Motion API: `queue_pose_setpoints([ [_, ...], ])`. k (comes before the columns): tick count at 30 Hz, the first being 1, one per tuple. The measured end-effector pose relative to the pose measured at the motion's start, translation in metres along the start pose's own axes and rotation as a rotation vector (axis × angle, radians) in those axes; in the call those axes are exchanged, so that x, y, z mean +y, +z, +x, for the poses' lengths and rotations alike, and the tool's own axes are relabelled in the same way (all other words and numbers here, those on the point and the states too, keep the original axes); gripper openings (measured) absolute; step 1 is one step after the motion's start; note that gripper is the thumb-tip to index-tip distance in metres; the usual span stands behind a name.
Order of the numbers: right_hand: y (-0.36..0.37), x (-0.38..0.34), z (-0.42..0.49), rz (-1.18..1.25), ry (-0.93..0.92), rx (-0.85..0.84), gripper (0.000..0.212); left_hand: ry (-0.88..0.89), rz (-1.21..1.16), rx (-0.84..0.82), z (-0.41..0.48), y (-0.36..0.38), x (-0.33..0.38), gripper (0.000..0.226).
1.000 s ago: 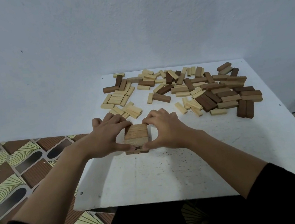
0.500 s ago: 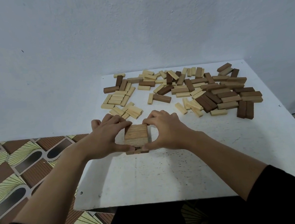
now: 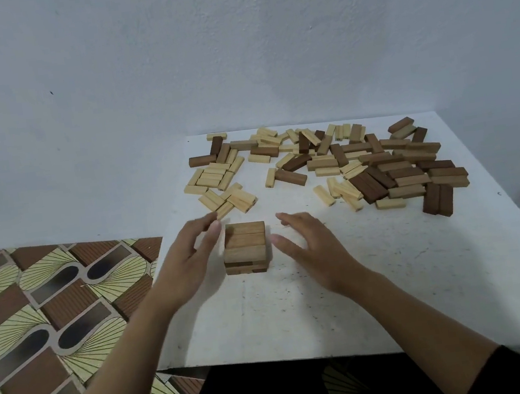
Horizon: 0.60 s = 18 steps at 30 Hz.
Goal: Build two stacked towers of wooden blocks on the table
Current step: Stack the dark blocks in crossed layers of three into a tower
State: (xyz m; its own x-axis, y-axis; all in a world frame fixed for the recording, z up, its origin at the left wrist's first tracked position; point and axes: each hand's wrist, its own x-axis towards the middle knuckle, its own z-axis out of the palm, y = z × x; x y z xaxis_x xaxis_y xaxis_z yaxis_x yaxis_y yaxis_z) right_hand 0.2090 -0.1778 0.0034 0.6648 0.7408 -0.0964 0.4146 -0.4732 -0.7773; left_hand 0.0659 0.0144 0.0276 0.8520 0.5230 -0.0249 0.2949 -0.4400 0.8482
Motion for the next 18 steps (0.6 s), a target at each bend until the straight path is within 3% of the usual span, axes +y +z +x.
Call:
queue_pose_setpoints([
  [3, 0.008, -0.002, -0.01, 0.003, 0.005, -0.015, 0.07, -0.026, -0.11, 0.016, -0.019, 0.021, 0.009, 0.024],
  [8, 0.014, -0.005, -0.012, 0.009, 0.014, 0.006, 0.056, 0.006, -0.11, 0.074, -0.027, 0.039, 0.014, 0.033],
  [12, 0.019, -0.01, -0.012, -0.019, 0.021, -0.04, 0.057, -0.04, 0.062, 0.098, -0.029, 0.042, -0.004, 0.034],
  [14, 0.026, -0.012, -0.015, -0.045, 0.008, -0.094, 0.059, -0.09, 0.027, 0.08, -0.032, 0.042, -0.009, 0.034],
  [18, 0.044, -0.008, -0.016, -0.108, -0.035, -0.084, 0.066, -0.103, -0.099, 0.058, -0.036, 0.043, -0.008, 0.062],
])
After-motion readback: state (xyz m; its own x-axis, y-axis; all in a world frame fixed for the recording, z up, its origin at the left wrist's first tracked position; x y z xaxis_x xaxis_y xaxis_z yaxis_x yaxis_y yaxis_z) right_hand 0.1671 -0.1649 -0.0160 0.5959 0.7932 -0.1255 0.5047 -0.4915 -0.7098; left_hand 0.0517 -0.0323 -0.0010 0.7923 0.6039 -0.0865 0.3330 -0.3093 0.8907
